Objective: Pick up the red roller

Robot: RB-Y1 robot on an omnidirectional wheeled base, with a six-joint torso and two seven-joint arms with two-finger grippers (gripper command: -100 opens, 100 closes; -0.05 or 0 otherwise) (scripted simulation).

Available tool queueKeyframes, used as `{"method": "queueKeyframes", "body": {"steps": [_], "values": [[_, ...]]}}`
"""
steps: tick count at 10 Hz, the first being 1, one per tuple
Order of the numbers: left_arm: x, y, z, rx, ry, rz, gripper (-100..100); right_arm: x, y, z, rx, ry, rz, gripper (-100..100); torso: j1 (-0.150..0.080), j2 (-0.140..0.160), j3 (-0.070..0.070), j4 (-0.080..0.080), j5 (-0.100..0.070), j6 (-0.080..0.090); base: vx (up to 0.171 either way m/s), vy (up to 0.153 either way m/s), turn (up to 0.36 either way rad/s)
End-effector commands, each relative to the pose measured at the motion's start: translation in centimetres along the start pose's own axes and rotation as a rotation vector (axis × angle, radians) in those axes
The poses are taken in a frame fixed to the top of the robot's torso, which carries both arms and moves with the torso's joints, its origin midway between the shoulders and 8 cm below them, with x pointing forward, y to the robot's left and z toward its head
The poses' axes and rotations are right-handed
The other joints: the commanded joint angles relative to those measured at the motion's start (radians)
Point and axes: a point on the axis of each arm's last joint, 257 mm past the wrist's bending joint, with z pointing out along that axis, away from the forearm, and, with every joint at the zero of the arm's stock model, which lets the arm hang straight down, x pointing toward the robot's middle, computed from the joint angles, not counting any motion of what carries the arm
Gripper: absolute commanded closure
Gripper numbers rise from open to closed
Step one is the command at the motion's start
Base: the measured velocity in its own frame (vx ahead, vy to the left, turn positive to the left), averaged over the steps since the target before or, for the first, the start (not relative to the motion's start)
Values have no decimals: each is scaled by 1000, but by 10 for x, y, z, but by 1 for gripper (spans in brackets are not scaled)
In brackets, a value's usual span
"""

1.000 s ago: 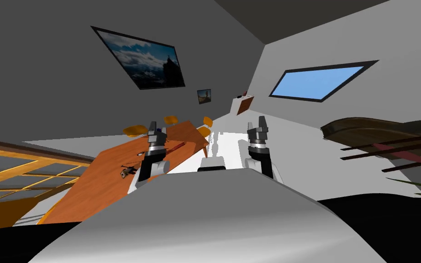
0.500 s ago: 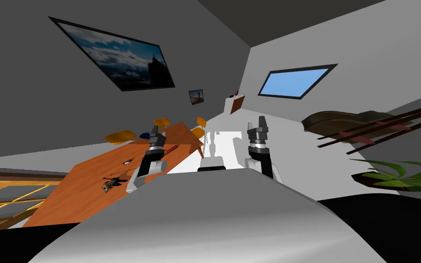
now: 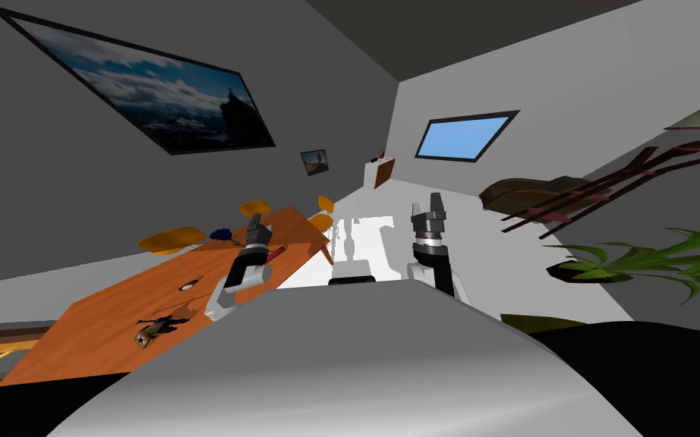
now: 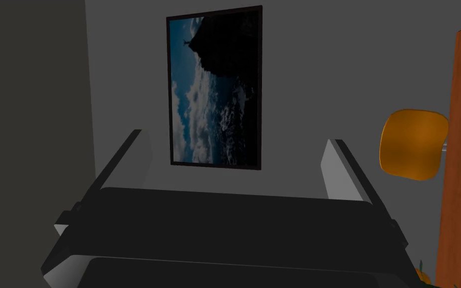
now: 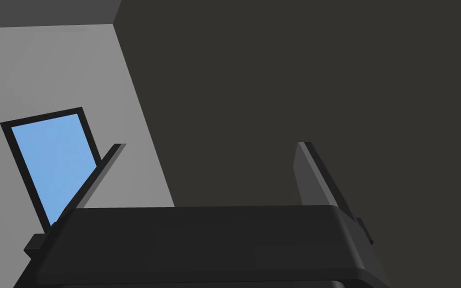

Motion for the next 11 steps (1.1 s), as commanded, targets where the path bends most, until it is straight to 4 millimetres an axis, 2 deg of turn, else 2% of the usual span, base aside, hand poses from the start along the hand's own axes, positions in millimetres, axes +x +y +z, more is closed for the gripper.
{"method": "queueKeyframes", "body": {"steps": [1,2,3,4,5,6,7,10,11], "values": [[-19,23,4,-63,-28,-3,-100,0,0,0,0,0,0,0,0,0,0,0,0,0,-1,-53,-197],[-22,34,2,-85,-32,-3,-100,0,0,0,0,0,0,0,0,0,0,0,0,0,-4,-35,-86],[-37,48,6,-131,-57,-8,-100,0,0,0,0,0,0,0,1,0,0,0,0,0,-9,-42,-153],[-39,58,3,-152,-62,-9,-100,0,0,0,0,0,0,0,1,0,0,0,0,0,-3,-34,-108],[-55,70,6,-194,-86,-16,-100,0,0,0,0,0,0,0,1,0,0,0,0,0,1,-37,-182],[-58,83,2,-220,-93,-16,-100,0,0,0,0,0,0,0,1,0,0,0,0,0,1,-27,-91],[-73,95,4,-261,-118,-25,-100,0,0,0,0,0,0,0,2,0,0,0,0,0,0,-29,-128],[-94,132,-5,-359,-158,-39,-100,0,0,0,0,0,0,0,3,0,0,0,1,0,2,-17,-107],[-108,146,-7,-408,-186,-52,-100,0,0,0,0,0,0,0,3,0,0,0,1,0,0,-12,-139]]}}
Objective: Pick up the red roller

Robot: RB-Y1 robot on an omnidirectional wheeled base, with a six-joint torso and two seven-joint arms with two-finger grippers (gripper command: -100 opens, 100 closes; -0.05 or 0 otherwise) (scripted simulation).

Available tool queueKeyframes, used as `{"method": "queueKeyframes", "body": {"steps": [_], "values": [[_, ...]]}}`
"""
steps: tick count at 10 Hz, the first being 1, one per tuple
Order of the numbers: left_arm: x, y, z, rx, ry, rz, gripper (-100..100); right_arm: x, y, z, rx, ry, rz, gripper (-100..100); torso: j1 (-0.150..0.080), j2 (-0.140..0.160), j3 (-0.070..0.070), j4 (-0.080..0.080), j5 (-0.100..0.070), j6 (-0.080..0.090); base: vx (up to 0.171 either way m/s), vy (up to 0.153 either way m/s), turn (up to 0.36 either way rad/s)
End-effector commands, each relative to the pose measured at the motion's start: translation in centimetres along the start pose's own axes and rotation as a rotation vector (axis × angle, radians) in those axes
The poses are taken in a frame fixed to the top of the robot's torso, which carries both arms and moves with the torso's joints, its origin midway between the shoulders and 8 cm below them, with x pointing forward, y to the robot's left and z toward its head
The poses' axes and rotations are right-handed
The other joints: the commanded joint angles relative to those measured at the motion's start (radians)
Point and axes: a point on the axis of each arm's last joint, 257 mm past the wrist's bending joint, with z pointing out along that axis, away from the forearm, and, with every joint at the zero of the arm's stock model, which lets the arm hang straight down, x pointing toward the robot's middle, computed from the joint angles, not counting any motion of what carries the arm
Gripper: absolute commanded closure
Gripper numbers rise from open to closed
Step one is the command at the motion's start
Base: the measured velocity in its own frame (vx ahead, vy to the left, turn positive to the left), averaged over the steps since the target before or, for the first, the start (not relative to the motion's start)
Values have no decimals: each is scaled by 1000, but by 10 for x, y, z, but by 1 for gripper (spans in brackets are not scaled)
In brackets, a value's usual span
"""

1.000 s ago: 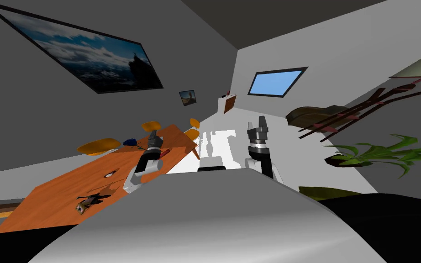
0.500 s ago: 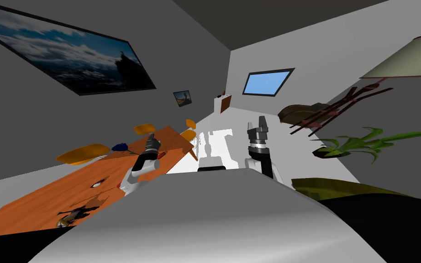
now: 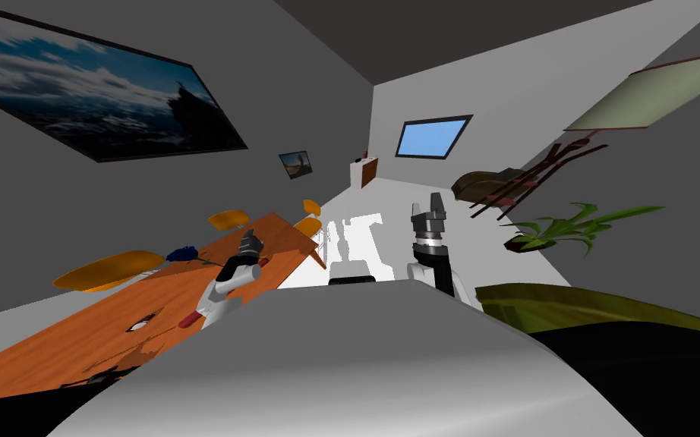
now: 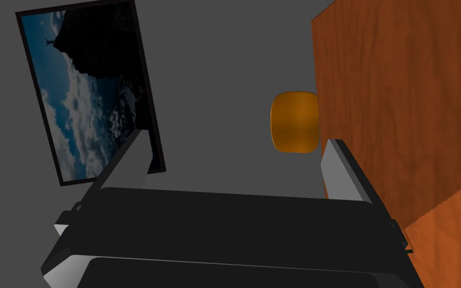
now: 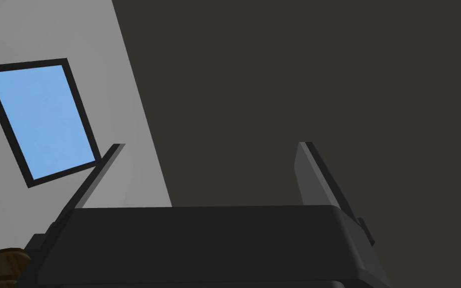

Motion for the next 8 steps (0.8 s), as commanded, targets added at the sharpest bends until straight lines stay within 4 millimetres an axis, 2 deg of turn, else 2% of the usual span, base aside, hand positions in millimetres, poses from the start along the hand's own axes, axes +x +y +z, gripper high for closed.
{"method": "queueKeyframes", "body": {"steps": [1,2,3,4,5,6,7,8], "values": [[-12,17,1,-51,-20,-9,-100,0,0,0,0,0,0,0,0,0,0,0,0,0,1,-4,-81],[-28,33,5,-102,-49,-25,-100,0,0,0,0,0,0,0,0,0,0,0,0,-1,1,-1,-124],[-30,41,4,-121,-52,-26,-100,0,0,0,0,0,0,0,1,0,0,0,0,0,0,4,-70],[-45,56,7,-169,-80,-43,-100,0,0,0,0,0,0,0,1,0,0,0,0,-1,1,9,-122],[-46,64,5,-191,-83,-44,-100,0,0,0,0,0,0,0,1,0,0,0,0,0,1,12,-61],[-60,78,7,-237,-110,-63,-100,0,0,0,0,0,0,0,2,0,0,0,0,-1,-2,17,-100],[-62,86,5,-260,-113,-64,-100,0,0,0,0,0,0,0,2,0,0,0,0,0,-3,20,-63],[-74,97,5,-302,-135,-83,-100,0,0,0,0,0,0,0,2,0,0,0,0,-1,-1,25,-99]]}}
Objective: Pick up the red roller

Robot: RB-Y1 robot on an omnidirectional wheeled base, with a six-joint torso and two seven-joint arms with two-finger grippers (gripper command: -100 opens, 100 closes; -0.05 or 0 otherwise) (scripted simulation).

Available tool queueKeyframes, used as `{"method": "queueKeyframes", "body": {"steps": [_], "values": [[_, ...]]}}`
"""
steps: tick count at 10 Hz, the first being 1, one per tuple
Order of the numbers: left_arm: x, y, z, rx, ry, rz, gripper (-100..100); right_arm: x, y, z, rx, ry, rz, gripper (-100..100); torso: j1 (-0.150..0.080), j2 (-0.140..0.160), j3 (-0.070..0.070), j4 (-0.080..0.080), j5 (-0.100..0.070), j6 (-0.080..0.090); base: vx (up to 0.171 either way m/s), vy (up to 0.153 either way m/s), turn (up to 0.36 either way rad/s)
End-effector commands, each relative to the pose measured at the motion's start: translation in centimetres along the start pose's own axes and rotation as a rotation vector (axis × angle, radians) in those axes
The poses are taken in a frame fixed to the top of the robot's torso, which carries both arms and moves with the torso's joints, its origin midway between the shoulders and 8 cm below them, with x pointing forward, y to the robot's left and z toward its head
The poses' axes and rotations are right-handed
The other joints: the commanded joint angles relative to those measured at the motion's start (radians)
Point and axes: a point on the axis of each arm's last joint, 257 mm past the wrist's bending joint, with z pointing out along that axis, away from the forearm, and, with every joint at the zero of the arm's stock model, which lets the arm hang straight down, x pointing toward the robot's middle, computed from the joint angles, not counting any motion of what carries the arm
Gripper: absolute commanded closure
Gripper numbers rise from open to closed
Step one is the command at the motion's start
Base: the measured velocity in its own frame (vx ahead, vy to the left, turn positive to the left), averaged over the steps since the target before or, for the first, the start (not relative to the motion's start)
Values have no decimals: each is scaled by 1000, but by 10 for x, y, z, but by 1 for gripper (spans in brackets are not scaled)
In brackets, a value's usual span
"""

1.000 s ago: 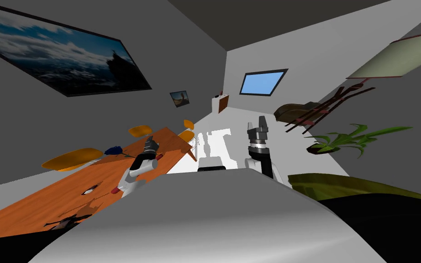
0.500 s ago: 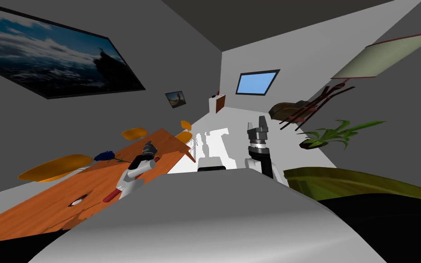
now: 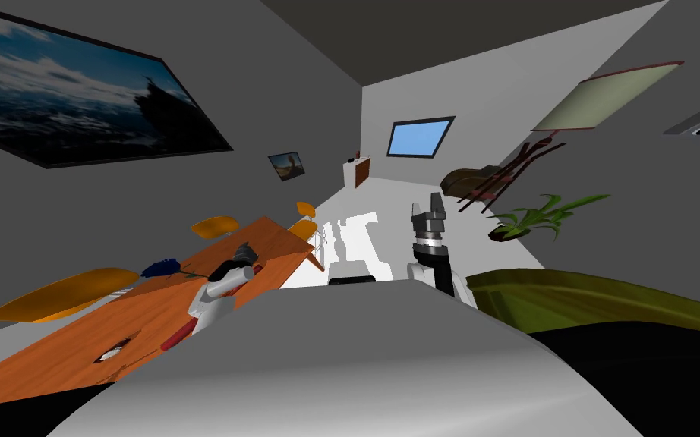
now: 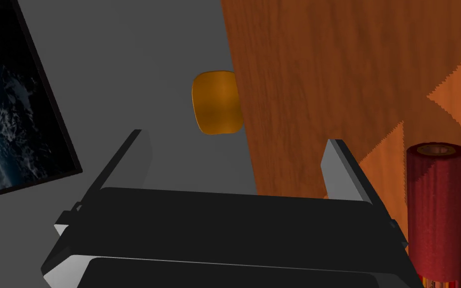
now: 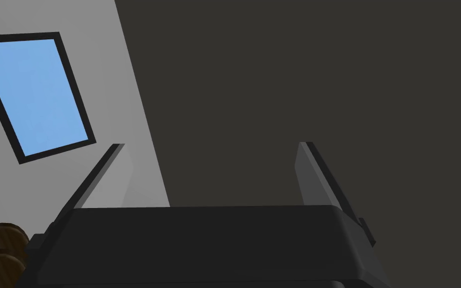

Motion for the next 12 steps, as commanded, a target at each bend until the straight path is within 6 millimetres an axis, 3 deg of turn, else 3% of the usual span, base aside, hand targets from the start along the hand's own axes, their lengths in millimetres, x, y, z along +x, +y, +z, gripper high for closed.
{"method": "queueKeyframes", "body": {"steps": [1,6,11,12], "values": [[-10,18,3,-55,-18,-12,-100,0,0,0,0,0,0,0,0,0,0,0,0,0,-1,25,-39],[-46,72,9,-241,-84,-73,-100,0,0,0,0,0,0,0,1,0,0,0,0,-1,-5,39,-53],[-73,130,1,-426,-139,-132,-100,0,0,0,0,0,0,0,3,1,0,0,1,-1,-12,65,-29],[-73,132,0,-435,-139,-133,-100,0,0,0,0,0,0,0,3,1,1,0,1,-1,-15,55,-8]]}}
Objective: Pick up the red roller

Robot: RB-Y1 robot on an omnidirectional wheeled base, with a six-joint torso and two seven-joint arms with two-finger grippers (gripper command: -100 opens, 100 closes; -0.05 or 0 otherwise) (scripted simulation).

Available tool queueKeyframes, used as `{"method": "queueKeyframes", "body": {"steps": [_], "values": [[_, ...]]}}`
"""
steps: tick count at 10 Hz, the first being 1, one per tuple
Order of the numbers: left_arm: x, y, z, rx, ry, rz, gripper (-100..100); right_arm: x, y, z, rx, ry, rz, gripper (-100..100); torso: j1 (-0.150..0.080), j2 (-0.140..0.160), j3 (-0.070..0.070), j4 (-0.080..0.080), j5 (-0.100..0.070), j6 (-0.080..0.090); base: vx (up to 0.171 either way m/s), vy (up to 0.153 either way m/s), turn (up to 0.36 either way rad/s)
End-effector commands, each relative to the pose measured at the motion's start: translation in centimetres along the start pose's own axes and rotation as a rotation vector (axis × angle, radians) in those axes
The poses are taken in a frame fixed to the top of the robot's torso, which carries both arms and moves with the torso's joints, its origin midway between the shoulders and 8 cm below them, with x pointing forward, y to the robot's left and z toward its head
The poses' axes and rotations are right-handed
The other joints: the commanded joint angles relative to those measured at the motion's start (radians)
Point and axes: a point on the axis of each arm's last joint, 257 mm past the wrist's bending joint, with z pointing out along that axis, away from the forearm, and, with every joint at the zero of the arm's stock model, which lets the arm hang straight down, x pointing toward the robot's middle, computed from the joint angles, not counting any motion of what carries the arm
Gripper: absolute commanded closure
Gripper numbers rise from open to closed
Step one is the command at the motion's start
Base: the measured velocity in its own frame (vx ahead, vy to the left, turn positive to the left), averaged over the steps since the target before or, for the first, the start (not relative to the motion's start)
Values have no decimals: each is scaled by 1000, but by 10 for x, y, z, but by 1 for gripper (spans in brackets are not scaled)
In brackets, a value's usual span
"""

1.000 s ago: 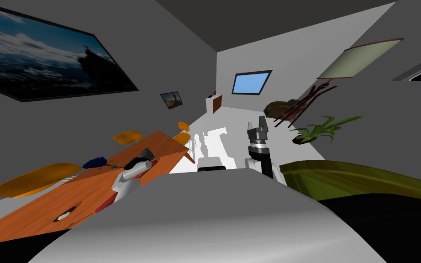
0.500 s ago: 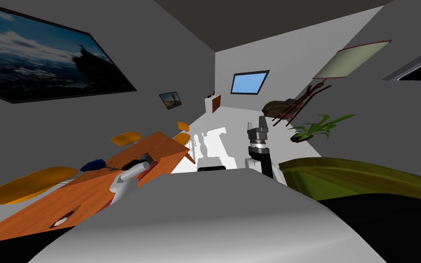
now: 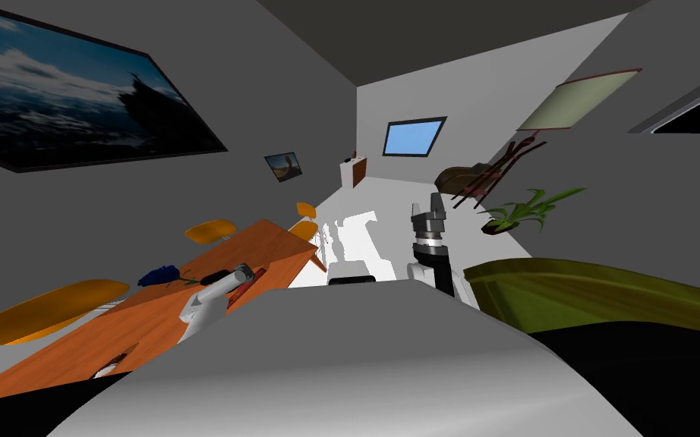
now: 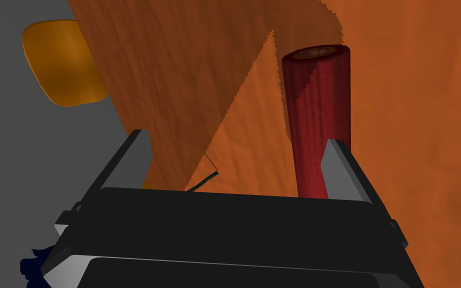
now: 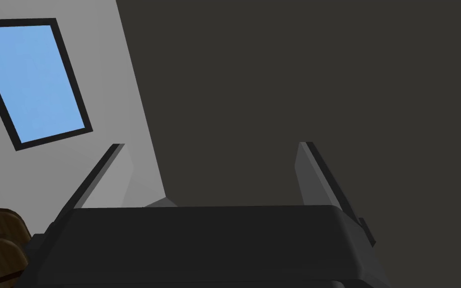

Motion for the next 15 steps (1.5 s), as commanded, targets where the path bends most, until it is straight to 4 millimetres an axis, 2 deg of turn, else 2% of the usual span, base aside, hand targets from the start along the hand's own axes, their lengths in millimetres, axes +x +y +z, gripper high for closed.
{"method": "queueKeyframes", "body": {"steps": [1,2,4,5,7,8,10,11,12,14,15], "values": [[-9,19,3,-70,-15,-19,-100,0,0,0,0,0,0,0,0,0,0,0,0,0,-10,72,-3],[-9,19,3,-70,-15,-19,-100,0,0,0,0,0,0,0,1,0,0,0,0,0,-6,60,-8],[-21,47,6,-167,-36,-47,-100,0,0,0,0,0,0,0,0,0,0,0,0,0,-17,79,10],[-21,49,6,-174,-36,-47,-100,0,0,0,0,0,0,0,2,0,0,0,0,0,-13,95,4],[-29,74,5,-263,-49,-67,-100,0,0,0,0,0,0,0,2,0,0,0,0,0,-19,104,25],[-29,75,5,-264,-50,-68,-100,0,0,0,0,0,0,0,4,0,0,0,1,0,-15,84,9],[-35,97,3,-338,-59,-82,-100,0,0,0,0,0,0,0,1,0,0,0,0,0,-10,82,33],[-35,97,3,-338,-59,-82,-100,0,0,0,0,0,0,0,2,0,0,0,0,0,-13,79,14],[-37,114,0,-392,-65,-91,-100,0,0,0,0,0,0,0,1,0,0,0,0,0,-19,112,61],[-39,130,-3,-437,-68,-95,-100,0,0,0,0,0,0,0,4,0,0,0,1,0,-15,111,39],[-37,124,-2,-420,-67,-94,-100,0,0,0,0,0,0,0,2,0,0,0,1,0,-4,32,2]]}}
